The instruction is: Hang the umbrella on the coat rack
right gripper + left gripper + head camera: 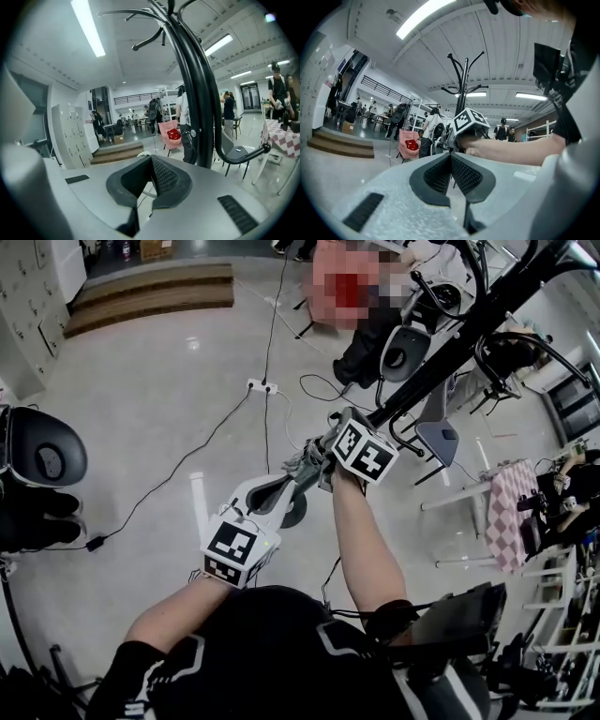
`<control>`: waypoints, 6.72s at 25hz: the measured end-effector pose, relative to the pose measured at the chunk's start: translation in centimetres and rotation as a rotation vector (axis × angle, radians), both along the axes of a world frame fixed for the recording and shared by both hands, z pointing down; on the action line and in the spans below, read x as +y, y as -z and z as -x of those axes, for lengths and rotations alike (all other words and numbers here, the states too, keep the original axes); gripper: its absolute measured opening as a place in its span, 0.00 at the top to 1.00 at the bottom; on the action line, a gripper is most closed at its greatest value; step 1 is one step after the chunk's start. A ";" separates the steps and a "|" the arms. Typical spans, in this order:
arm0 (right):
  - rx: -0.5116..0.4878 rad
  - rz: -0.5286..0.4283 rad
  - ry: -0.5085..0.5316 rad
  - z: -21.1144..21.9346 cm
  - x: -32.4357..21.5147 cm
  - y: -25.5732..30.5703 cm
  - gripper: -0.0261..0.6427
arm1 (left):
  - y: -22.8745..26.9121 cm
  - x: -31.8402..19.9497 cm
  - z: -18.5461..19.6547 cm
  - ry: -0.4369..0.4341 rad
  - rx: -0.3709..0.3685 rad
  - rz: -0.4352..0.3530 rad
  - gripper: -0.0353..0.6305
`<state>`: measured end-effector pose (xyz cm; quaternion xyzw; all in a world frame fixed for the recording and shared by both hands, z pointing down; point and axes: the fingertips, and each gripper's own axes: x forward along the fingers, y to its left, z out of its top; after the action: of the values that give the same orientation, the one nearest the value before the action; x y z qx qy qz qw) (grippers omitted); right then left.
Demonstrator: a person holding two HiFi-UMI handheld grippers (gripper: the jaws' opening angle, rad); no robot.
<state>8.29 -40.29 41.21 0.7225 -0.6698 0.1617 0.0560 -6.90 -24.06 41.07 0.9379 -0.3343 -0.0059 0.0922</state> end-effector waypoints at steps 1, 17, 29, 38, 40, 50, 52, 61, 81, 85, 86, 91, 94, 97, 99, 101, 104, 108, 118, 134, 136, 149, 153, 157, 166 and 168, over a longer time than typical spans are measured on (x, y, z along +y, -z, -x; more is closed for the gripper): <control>-0.005 -0.001 -0.004 -0.2 0.1 0.1 0.95 | 0.1 0.0 -0.1 -0.003 0.003 -0.004 0.93; 0.197 0.109 0.073 1.0 -0.7 -0.2 0.95 | -0.3 0.1 -1.0 -0.031 0.040 0.039 0.93; 0.321 0.315 0.294 1.8 -1.5 -0.6 0.95 | -0.5 0.3 -1.4 -0.067 0.069 0.058 0.93; 0.425 0.478 0.479 2.2 -2.0 -1.7 0.95 | 0.1 0.5 -1.6 -0.092 0.074 0.050 0.93; 0.465 0.479 0.487 2.3 -2.1 -1.6 0.95 | 0.0 0.5 -1.8 -0.094 0.072 0.054 0.93; 0.099 0.263 0.285 0.7 -0.3 -1.7 0.95 | -0.7 0.6 -2.3 -0.112 0.049 0.071 0.93; 0.091 0.226 0.303 1.1 0.2 -1.6 0.95 | -0.7 0.3 -2.1 -0.100 0.046 0.077 0.93; 0.127 0.123 0.500 3.3 1.3 -0.3 0.95 | -1.0 -2.3 -2.9 -0.024 0.016 0.091 0.93; 0.027 0.049 0.649 4.8 5.6 2.6 0.95 | -0.6 -8.4 -7.3 0.136 -0.150 0.016 0.72; 0.038 0.038 0.599 5.7 5.6 2.3 0.95 | -0.5 -9.1 -6.9 0.058 -0.128 -0.005 0.72; 0.037 0.037 0.578 5.5 5.6 2.3 0.95 | -0.8 -9.3 -7.0 0.037 -0.132 0.000 0.72; 0.024 0.037 0.482 5.3 5.4 2.1 0.95 | -1.9 -10.6 -6.9 -0.051 -0.151 0.020 0.79; 0.016 0.044 0.423 5.3 5.0 1.7 0.95 | -2.3 -11.5 -7.1 -0.113 -0.161 0.010 0.83; 0.006 0.048 0.379 5.2 4.6 1.1 0.95 | -2.4 -12.4 -7.3 -0.145 -0.157 0.003 0.84; 0.005 0.049 0.352 5.2 4.5 0.6 0.95 | -2.8 -12.8 -7.4 -0.161 -0.148 0.013 0.86; 0.002 0.047 0.328 5.1 4.4 0.3 0.95 | -3.0 -13.0 -7.5 -0.190 -0.141 0.018 0.91; -0.001 0.041 0.298 5.1 4.0 0.1 0.95 | -2.9 -13.4 -7.9 -0.226 -0.138 0.007 0.92; -0.005 0.029 0.254 4.8 3.9 -0.9 0.95 | -3.7 -13.8 -8.4 -0.260 -0.150 0.003 0.93; -0.041 -0.009 0.135 2.6 2.8 -0.9 0.95 | -3.6 -16.1 -10.2 -0.329 -0.168 -0.016 0.93; -0.025 -0.029 0.021 -0.3 1.3 -3.7 0.95 | -5.6 -17.9 -12.6 -0.394 -0.205 0.002 0.93; -0.024 -0.025 0.022 -0.3 1.3 -4.2 0.95 | -6.2 -17.7 -12.7 -0.403 -0.207 0.011 0.93; -0.024 -0.022 0.000 -2.2 0.9 -5.7 0.95 | -7.7 -17.0 -15.2 -0.444 -0.220 0.015 0.93; -0.017 -0.017 0.006 -2.5 0.8 -6.1 0.95 | -8.0 -16.8 -15.7 -0.445 -0.222 0.020 0.93; -0.006 -0.021 0.013 -2.9 0.7 -6.4 0.95 | -8.3 -16.7 -16.3 -0.441 -0.220 0.024 0.93; 0.054 -0.024 0.055 -2.4 0.9 -6.8 0.95 | -8.7 -16.5 -16.6 -0.436 -0.201 0.024 0.93; 0.059 -0.026 0.070 -2.5 0.8 -6.9 0.95 | -8.8 -16.7 -16.7 -0.430 -0.200 0.028 0.93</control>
<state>10.75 -39.49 48.08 0.7038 -0.6947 0.1297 0.0721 9.84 -40.73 49.83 0.9821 -0.1342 0.1115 0.0707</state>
